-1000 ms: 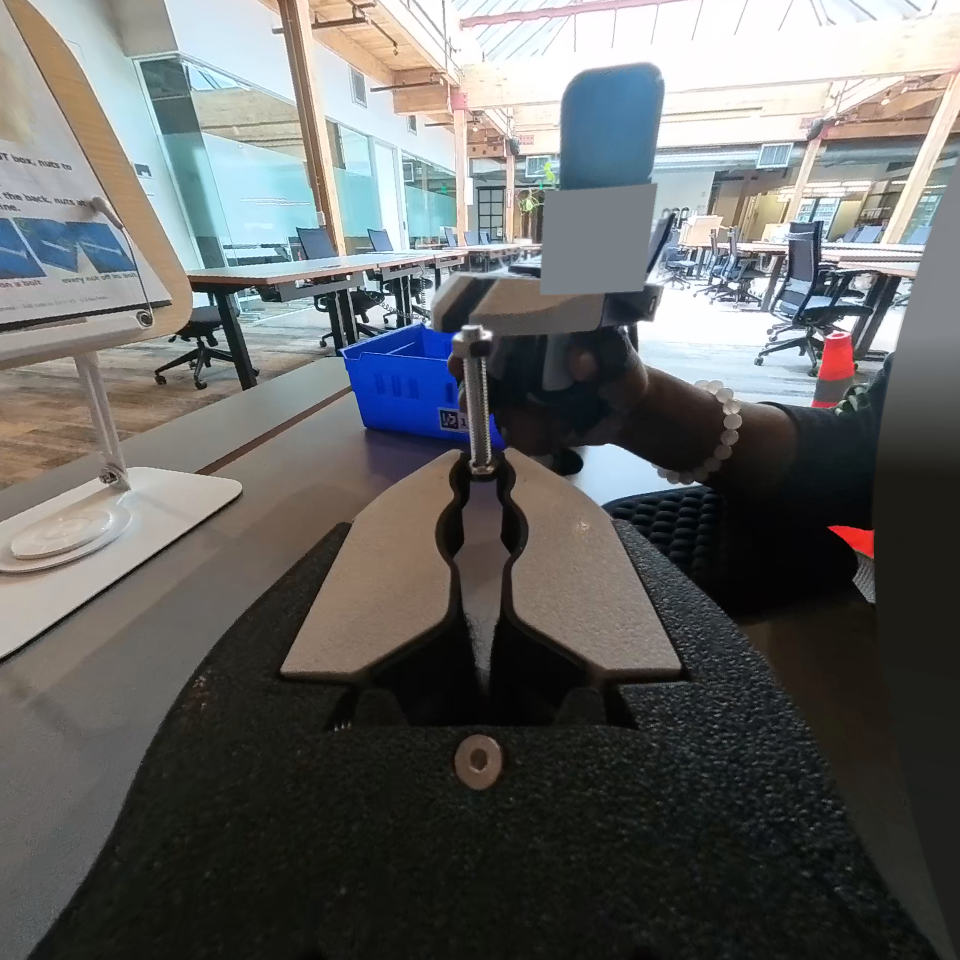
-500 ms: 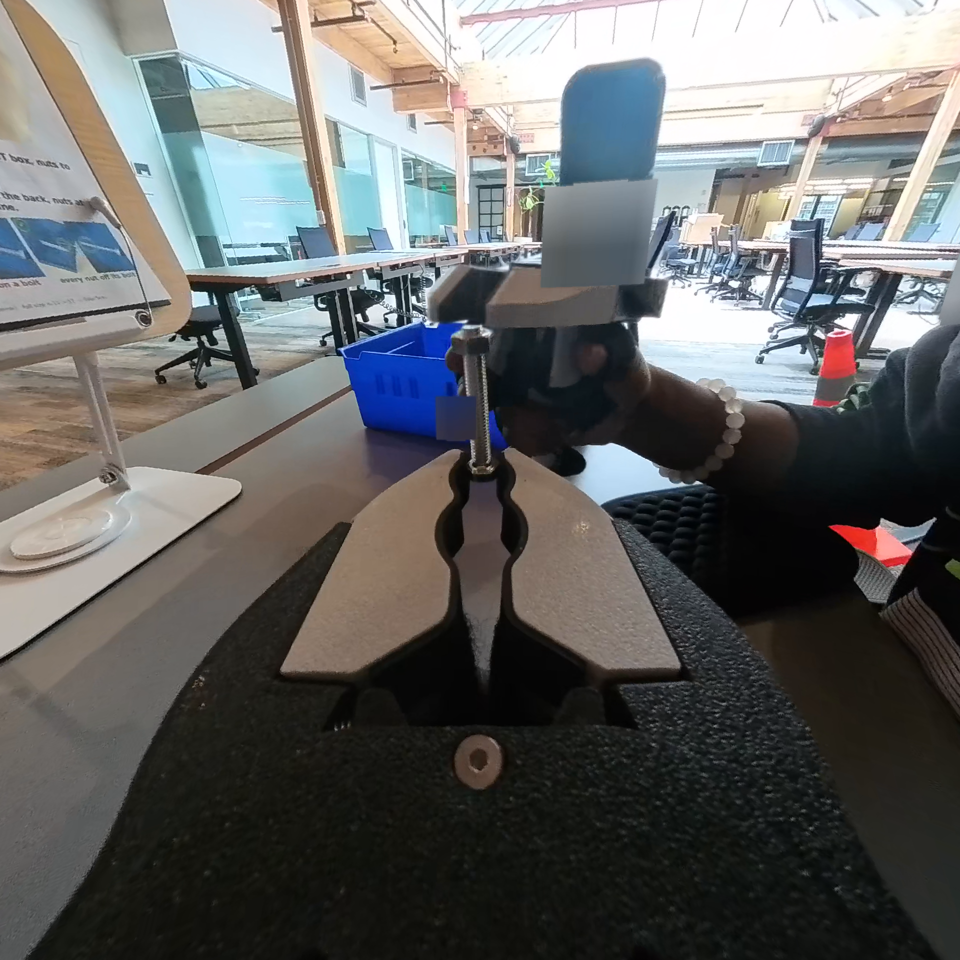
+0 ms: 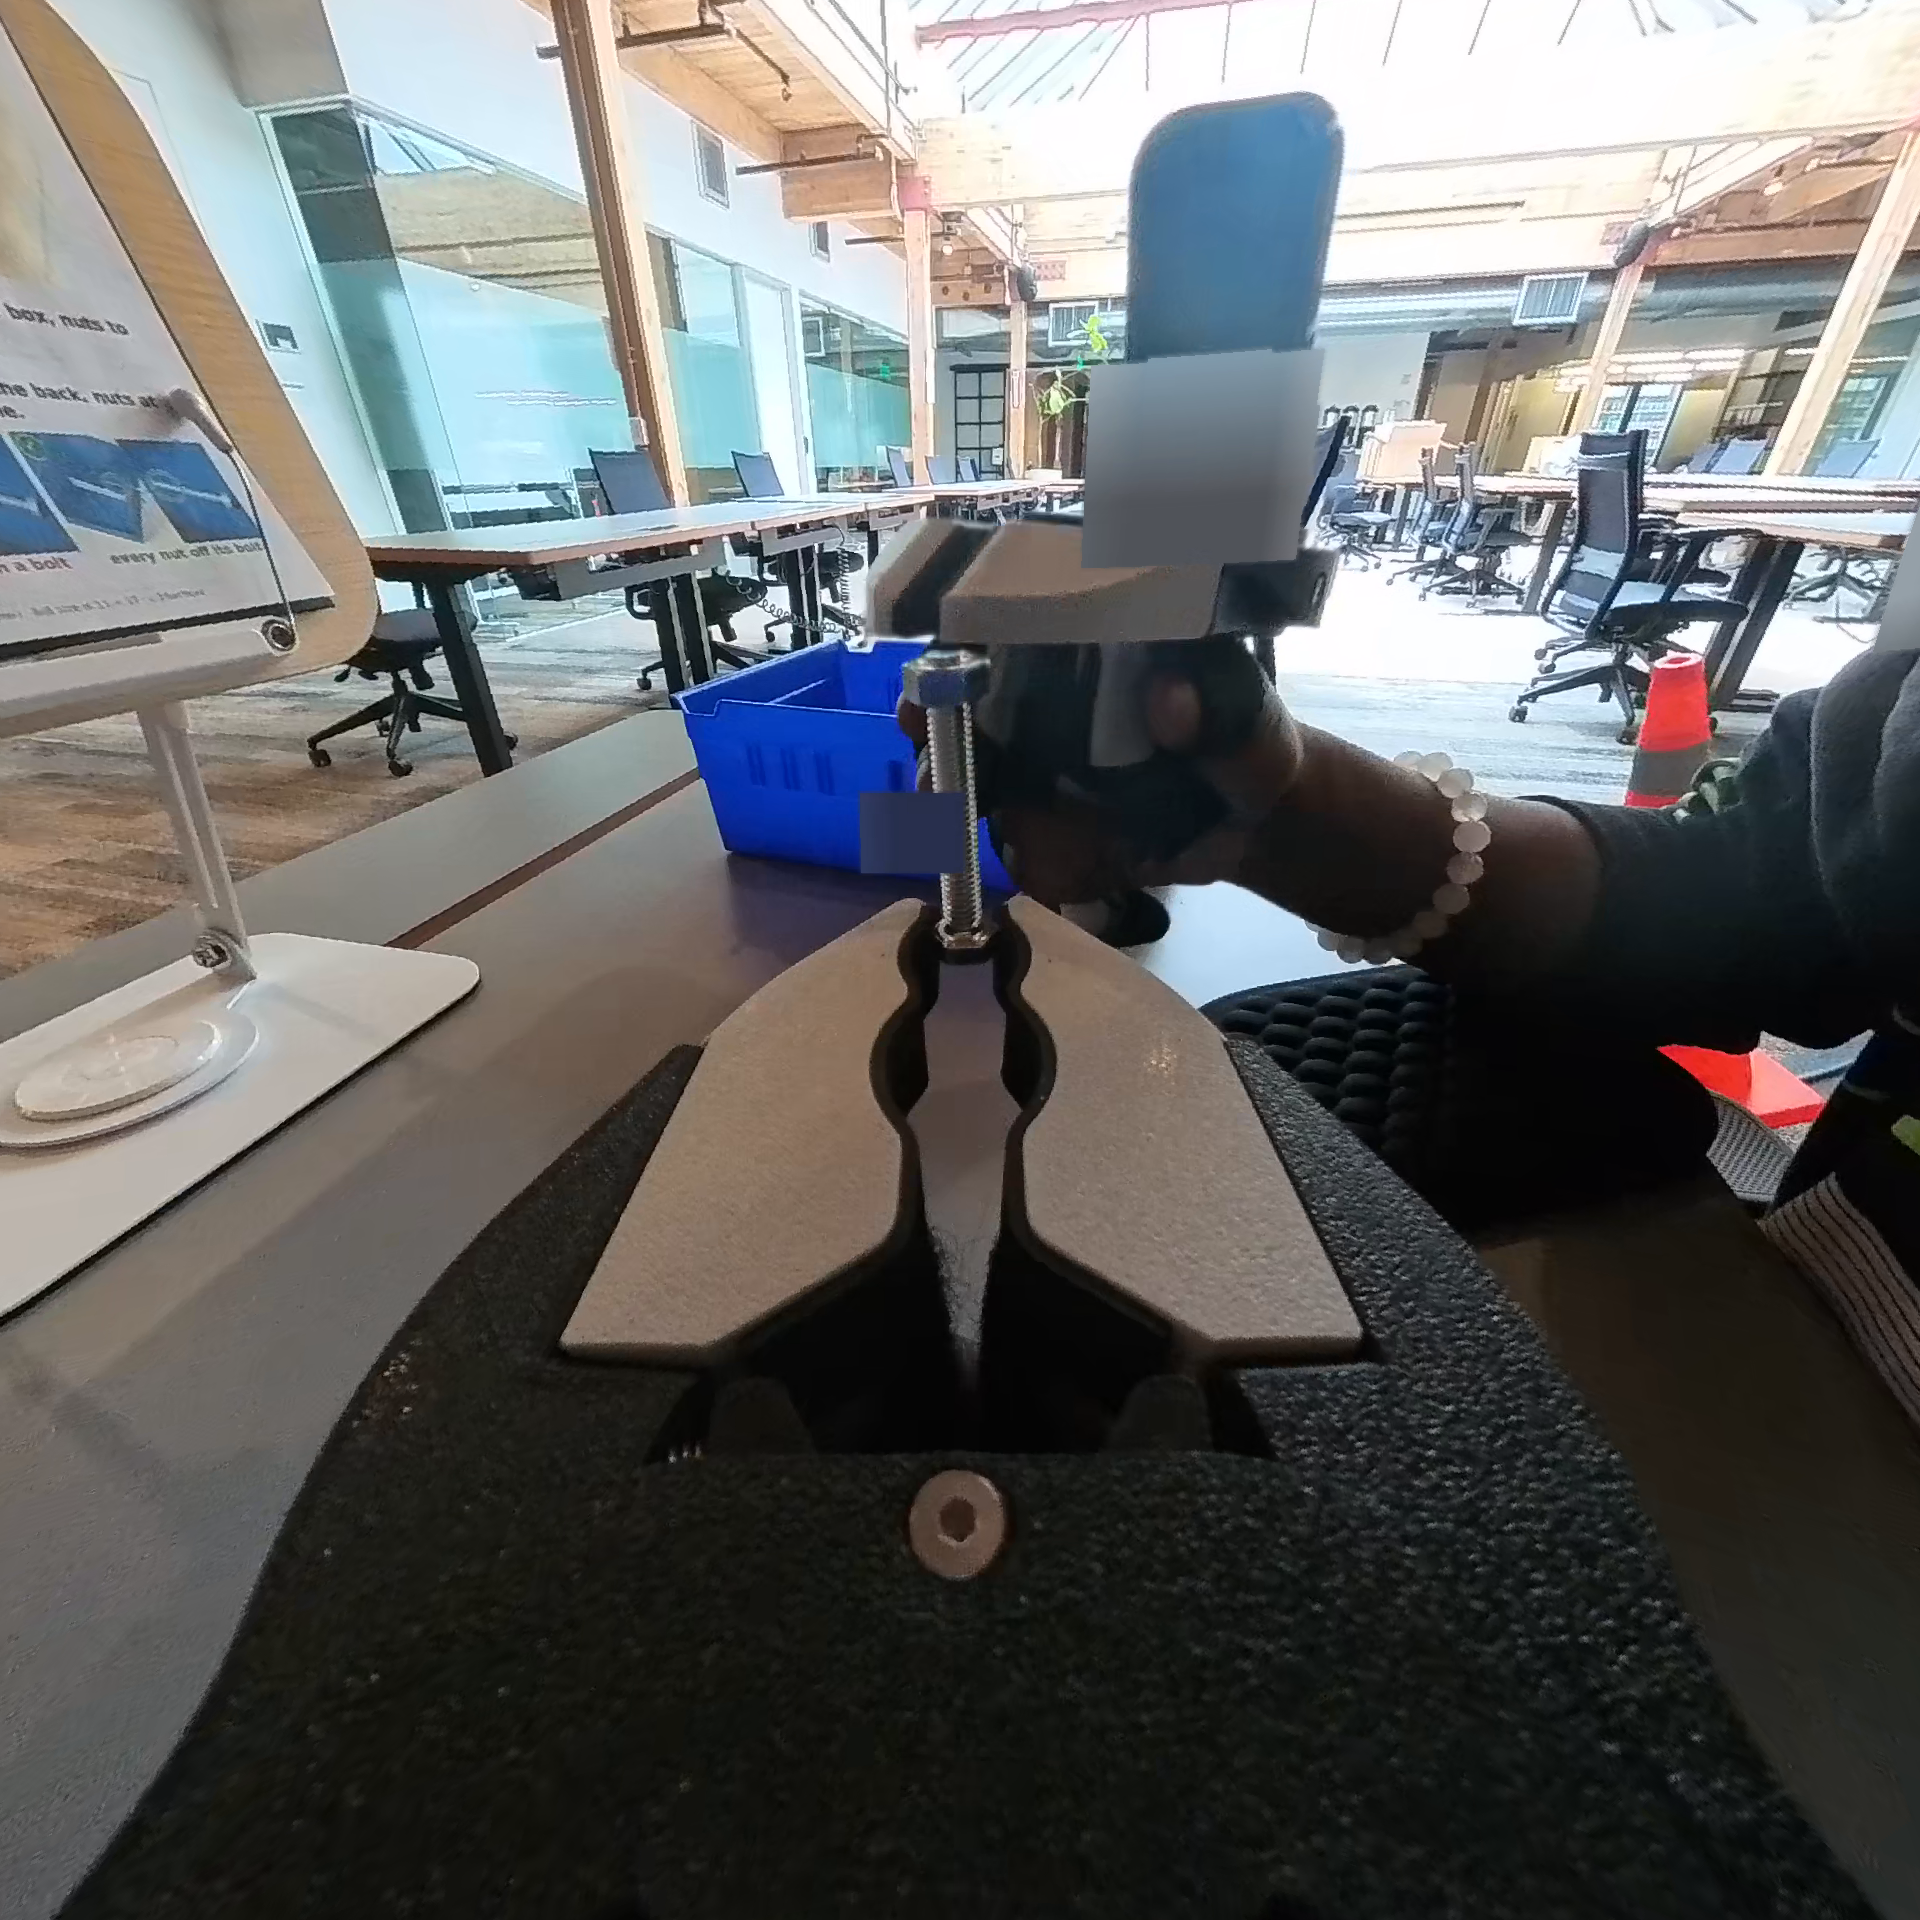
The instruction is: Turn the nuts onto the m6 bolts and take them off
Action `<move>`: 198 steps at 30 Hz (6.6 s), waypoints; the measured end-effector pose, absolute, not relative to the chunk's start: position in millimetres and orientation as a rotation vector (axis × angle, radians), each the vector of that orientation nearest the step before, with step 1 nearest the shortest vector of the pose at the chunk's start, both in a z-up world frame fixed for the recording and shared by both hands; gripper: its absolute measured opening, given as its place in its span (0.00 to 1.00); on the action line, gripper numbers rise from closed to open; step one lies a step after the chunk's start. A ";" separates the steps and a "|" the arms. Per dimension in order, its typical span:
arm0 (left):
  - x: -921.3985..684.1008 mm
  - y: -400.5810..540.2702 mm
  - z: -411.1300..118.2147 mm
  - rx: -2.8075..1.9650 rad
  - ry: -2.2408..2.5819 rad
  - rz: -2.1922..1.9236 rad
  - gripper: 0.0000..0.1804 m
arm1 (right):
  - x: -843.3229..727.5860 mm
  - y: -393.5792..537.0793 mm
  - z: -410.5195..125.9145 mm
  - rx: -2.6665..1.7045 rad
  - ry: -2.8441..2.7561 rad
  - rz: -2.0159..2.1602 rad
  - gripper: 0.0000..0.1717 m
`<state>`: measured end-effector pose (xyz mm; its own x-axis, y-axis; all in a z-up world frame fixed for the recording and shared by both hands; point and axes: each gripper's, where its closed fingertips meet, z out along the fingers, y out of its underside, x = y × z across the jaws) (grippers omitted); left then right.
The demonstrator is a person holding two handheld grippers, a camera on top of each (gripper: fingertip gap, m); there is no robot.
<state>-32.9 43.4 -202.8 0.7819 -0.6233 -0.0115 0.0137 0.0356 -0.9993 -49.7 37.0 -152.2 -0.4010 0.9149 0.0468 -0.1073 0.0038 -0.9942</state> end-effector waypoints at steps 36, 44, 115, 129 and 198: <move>-33.2 43.6 -202.9 -1.469 0.521 -0.524 0.05 | -51.5 29.9 -158.8 -0.870 -1.495 1.511 0.05; -31.2 43.2 -204.0 -1.471 0.532 -0.524 0.05 | -51.3 25.9 -159.1 -0.852 -1.508 1.522 0.06; -30.7 42.1 -202.4 -1.458 0.541 -0.510 0.05 | -49.4 30.2 -152.5 -0.853 -1.456 1.556 0.14; -29.4 42.2 -203.6 -1.461 0.545 -0.511 0.05 | -52.5 27.3 -155.2 -0.862 -1.472 1.524 0.19; -45.8 47.0 -197.1 -1.454 0.432 -0.504 0.05 | 4.2 126.2 -127.5 -1.078 -1.290 1.299 0.05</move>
